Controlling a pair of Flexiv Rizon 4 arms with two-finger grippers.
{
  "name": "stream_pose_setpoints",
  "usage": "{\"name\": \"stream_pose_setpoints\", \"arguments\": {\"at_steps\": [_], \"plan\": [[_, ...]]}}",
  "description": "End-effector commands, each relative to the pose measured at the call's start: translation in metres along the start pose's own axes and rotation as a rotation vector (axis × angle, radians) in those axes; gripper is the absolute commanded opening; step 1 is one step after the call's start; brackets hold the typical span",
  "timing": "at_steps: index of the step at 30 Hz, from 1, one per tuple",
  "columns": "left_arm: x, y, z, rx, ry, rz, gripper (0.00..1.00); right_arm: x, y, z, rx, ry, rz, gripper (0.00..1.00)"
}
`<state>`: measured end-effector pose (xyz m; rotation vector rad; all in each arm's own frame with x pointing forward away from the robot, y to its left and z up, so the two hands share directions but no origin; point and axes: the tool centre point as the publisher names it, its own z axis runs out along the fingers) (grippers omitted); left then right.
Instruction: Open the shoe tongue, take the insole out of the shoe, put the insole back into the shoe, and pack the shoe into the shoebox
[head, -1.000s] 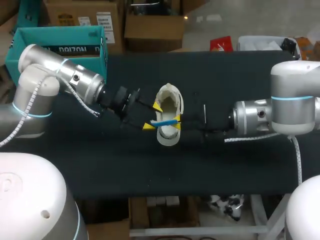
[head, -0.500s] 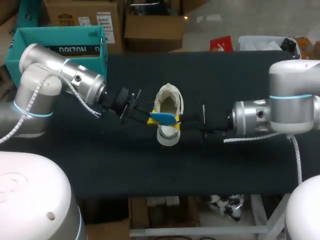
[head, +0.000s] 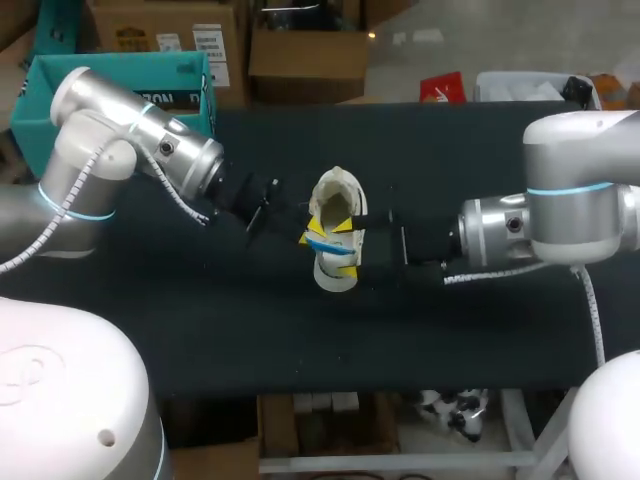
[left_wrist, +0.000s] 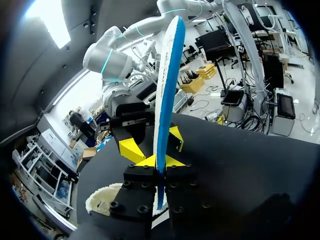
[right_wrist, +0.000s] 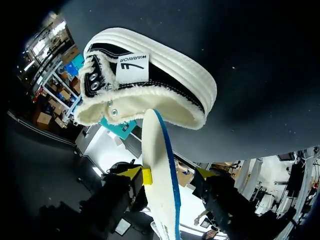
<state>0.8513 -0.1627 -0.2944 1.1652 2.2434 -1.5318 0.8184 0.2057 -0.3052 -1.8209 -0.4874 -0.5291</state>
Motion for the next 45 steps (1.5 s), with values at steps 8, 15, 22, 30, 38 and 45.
{"name": "stream_pose_setpoints", "arguments": {"at_steps": [8,15,22,30,38,45], "plan": [[-0.018,0.029,0.005,0.039,0.123,0.095,0.0,-0.008,0.001,0.001,-0.075,0.066,-0.021,1.0],[-0.026,0.036,0.004,0.099,0.196,0.137,0.0,-0.003,0.012,0.002,-0.093,0.116,-0.032,1.0],[-0.024,0.044,0.005,0.149,0.27,0.159,0.0,0.009,0.022,0.001,-0.121,0.154,-0.055,0.49],[-0.025,0.048,0.006,0.192,0.277,0.183,0.0,0.014,0.037,0.008,-0.155,0.16,-0.054,0.35],[-0.024,0.051,0.011,0.205,0.283,0.192,0.0,0.016,0.039,0.012,-0.178,0.162,-0.064,0.29],[-0.023,0.05,0.016,0.197,0.292,0.193,0.0,0.016,0.033,0.013,-0.204,0.157,-0.084,0.3]]}}
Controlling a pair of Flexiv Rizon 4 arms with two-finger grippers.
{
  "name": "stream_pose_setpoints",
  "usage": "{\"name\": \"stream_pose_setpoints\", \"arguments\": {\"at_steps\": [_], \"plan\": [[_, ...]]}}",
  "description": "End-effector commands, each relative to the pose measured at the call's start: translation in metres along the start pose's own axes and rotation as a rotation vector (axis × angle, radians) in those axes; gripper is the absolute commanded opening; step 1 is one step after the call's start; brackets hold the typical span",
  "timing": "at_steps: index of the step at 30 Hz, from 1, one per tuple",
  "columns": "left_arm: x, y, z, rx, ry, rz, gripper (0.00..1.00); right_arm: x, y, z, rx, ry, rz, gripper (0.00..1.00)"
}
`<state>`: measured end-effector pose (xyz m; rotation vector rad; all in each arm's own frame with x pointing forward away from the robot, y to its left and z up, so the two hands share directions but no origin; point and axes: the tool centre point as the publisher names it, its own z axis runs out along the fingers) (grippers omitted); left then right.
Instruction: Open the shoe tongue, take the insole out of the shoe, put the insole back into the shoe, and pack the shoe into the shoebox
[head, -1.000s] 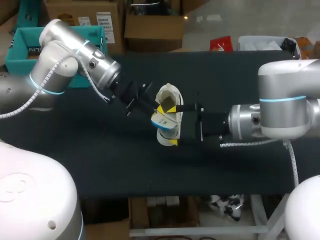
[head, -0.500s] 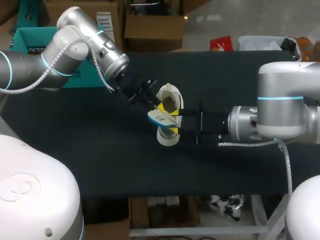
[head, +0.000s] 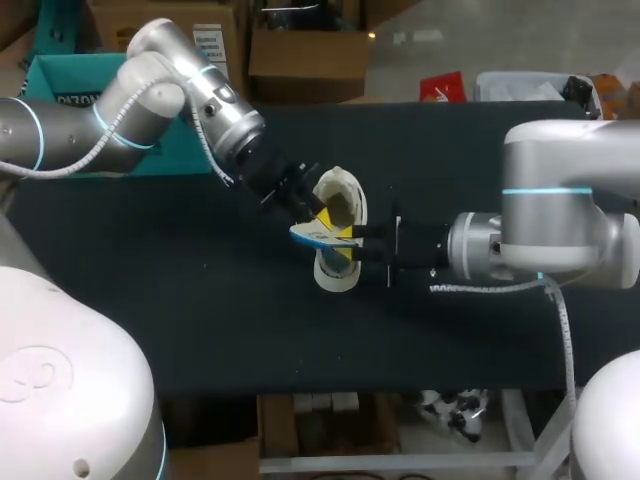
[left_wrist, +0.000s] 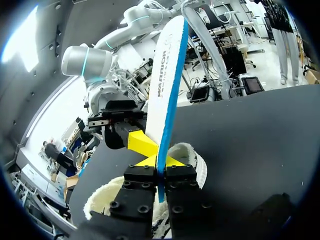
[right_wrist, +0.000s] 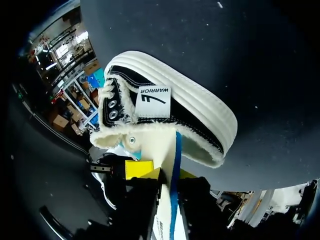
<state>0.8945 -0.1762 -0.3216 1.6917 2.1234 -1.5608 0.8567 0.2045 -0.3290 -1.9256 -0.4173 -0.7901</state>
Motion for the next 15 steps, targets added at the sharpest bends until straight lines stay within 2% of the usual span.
{"name": "stream_pose_setpoints", "arguments": {"at_steps": [1,3,7,10,11,12,13,14,15], "plan": [[-0.0027,0.0044,0.003,0.045,0.002,0.001,0.0,-0.0017,-0.0083,0.0016,-0.022,-0.005,-0.006,0.38],[-0.0027,0.0038,0.0035,0.04,0.0,-0.001,0.0,-0.0025,-0.0104,0.0012,-0.028,-0.006,-0.008,0.46],[-0.0029,0.0032,0.0039,0.034,-0.009,-0.006,0.0,-0.0028,-0.0139,-0.0014,-0.043,-0.01,-0.016,0.47],[-0.003,0.0031,0.0041,0.03,-0.014,-0.01,0.0,-0.0026,-0.0133,-0.0034,-0.052,-0.008,-0.018,0.45],[-0.0031,0.0032,0.0042,0.029,-0.016,-0.012,0.0,-0.0026,-0.0121,-0.0036,-0.06,-0.003,-0.018,0.42],[-0.0031,0.0032,0.0043,0.026,-0.018,-0.014,0.0,-0.0027,-0.011,-0.0039,-0.062,0.0,-0.019,0.3],[-0.0031,0.0033,0.0044,0.025,-0.019,-0.015,0.0,-0.0025,-0.0096,-0.0043,-0.06,0.002,-0.02,0.12],[-0.0031,0.0034,0.0045,0.024,-0.019,-0.017,0.0,-0.0022,-0.0082,-0.0047,-0.061,0.004,-0.02,0.0],[-0.0031,0.0035,0.0046,0.023,-0.019,-0.018,0.0,-0.0018,-0.0064,-0.0049,-0.065,0.004,-0.02,0.0]]}}
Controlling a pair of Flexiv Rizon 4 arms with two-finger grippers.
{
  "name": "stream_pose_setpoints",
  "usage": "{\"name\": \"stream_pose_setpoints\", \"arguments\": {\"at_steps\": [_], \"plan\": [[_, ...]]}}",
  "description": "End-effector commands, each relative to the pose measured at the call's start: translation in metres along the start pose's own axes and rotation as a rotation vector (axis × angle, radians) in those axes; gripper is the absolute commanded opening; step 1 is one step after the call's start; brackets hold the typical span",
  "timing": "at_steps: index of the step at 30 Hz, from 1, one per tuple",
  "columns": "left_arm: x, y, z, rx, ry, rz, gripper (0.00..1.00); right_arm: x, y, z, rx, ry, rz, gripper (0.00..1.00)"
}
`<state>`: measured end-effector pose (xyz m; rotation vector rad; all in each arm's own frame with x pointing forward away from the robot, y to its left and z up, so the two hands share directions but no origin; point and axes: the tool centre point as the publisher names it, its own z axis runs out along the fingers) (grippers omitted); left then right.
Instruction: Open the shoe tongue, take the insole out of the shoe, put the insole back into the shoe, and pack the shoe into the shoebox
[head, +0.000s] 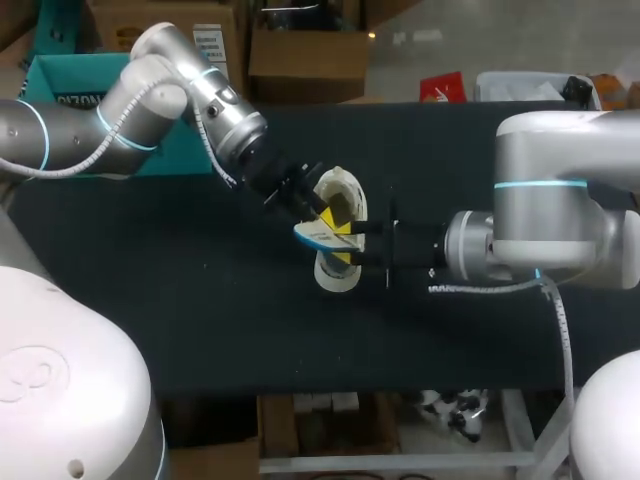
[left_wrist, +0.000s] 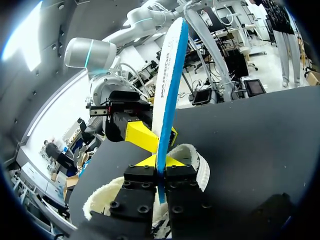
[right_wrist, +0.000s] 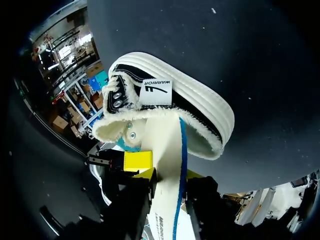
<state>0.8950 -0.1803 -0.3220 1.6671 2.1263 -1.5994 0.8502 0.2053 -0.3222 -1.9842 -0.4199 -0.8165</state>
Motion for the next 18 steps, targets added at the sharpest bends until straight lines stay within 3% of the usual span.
{"name": "stream_pose_setpoints", "arguments": {"at_steps": [1,9,18], "plan": [[0.0,0.003,0.002,0.002,-0.004,-0.003,0.0,-0.001,0.004,-0.001,-0.004,0.012,-0.002,0.0],[0.0,0.004,0.001,-0.022,0.0,-0.009,0.0,0.003,0.012,0.006,-0.072,0.012,-0.076,0.0],[-0.002,0.011,-0.003,-0.027,0.008,-0.016,0.0,0.007,0.023,0.018,-0.08,0.004,-0.098,0.0]]}}
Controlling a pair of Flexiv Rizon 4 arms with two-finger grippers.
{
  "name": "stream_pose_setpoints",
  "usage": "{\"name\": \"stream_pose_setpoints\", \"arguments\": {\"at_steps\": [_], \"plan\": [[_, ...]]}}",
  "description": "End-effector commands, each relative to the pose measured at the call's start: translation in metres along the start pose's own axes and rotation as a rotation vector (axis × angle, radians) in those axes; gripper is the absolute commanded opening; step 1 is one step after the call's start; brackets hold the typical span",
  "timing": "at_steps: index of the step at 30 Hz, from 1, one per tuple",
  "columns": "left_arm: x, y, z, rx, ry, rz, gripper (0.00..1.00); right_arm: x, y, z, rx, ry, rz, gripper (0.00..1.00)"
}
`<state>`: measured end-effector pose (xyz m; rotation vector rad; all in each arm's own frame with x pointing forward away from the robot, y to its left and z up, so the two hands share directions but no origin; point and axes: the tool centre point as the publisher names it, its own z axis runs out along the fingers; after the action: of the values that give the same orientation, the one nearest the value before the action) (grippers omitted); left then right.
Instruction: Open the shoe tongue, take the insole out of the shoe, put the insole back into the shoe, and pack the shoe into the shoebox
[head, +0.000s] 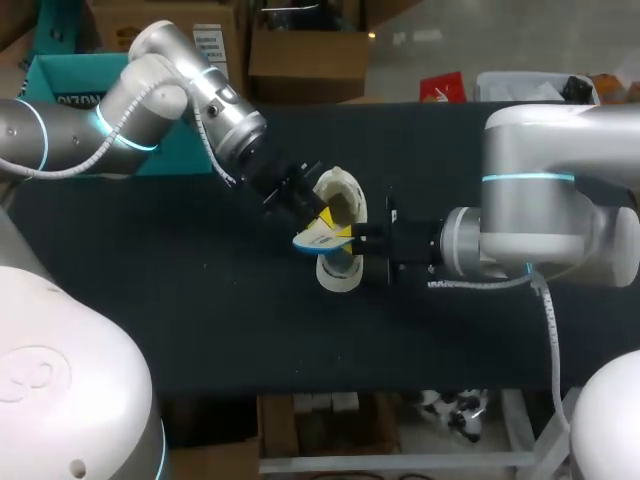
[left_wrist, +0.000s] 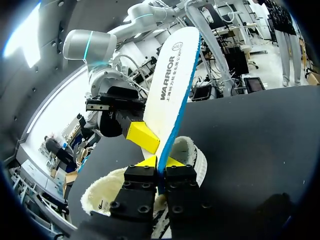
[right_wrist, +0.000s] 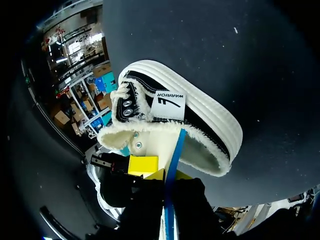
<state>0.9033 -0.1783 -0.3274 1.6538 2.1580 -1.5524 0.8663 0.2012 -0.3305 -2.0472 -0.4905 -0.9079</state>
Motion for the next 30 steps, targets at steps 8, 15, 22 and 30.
{"name": "stream_pose_setpoints", "arguments": {"at_steps": [8,15,22,30], "plan": [[-0.006,0.022,-0.002,0.009,0.005,-0.044,0.0,0.004,0.022,0.023,0.005,-0.016,0.01,0.0],[-0.007,0.032,-0.002,0.013,0.001,-0.067,0.0,0.004,0.033,0.025,-0.006,-0.024,0.025,0.0],[-0.004,0.024,-0.003,0.012,0.0,-0.064,0.0,0.004,0.033,0.021,-0.007,-0.02,0.025,0.0],[0.003,0.004,-0.002,-0.001,-0.022,-0.006,0.5,0.002,0.037,0.016,-0.011,-0.002,0.031,0.0]]}}
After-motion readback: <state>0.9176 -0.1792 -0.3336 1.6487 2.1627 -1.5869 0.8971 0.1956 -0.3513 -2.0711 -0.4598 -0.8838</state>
